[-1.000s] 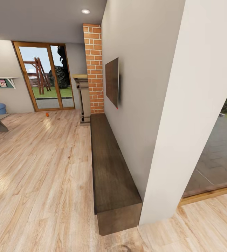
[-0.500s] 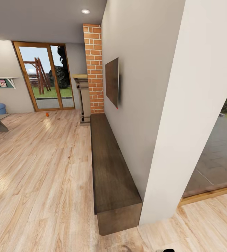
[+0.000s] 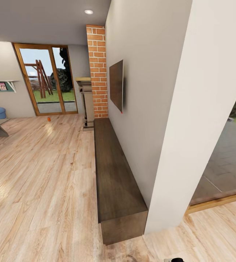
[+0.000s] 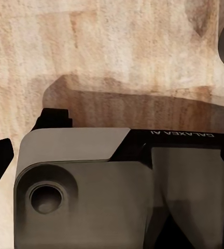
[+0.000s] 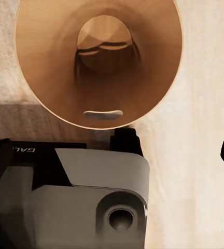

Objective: Put the three can of soda from the living room inside the tash can in the kitchen.

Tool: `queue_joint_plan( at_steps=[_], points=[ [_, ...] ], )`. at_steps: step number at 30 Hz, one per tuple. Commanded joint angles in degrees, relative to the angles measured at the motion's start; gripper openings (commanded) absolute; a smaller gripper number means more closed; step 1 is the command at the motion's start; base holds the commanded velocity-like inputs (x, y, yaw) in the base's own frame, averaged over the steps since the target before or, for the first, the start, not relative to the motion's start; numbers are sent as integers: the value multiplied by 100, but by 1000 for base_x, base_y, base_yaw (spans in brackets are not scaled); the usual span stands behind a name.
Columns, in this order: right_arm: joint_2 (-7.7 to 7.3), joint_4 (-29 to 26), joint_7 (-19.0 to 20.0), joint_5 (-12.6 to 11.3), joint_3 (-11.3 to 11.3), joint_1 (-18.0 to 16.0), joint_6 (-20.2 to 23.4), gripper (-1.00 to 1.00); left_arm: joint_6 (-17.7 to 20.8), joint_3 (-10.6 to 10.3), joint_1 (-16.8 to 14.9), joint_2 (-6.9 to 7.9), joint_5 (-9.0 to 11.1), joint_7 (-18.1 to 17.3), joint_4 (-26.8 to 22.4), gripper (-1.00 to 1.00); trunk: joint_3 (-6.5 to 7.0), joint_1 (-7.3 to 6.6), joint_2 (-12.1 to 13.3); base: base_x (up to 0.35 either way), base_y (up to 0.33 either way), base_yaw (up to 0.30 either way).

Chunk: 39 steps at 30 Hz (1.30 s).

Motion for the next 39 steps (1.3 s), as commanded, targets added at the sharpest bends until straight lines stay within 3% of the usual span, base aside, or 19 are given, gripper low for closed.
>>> queue_joint_plan(
  at_steps=[1,8,17,22,32,39],
  points=[
    [-1,0,1,0,0,0,0,100,0,0,0,0,0,0,-1,100,0,0,0,0,0,-2],
    [-42,102,2,1,1,0,-59,100,0,0,0,0,0,0,-1,100,0,0,0,0,0,-1],
    [-230,753,-49,-5,-24,0,-705,100,-5,0,0,0,0,0,1,100,0,0,0,0,0,0],
    [-303,802,-55,4,-50,-8,-795,100,-3,0,0,-4,0,0,-2,100,0,0,0,0,0,0],
    [-470,804,-57,17,-61,-519,-821,100,-1,-1,0,-56,0,16,3,100,0,0,0,0,0,0],
    [-492,803,-61,25,-62,-733,-826,100,-6,0,0,-68,-2,17,5,100,0,0,0,0,0,0]
  ],
)
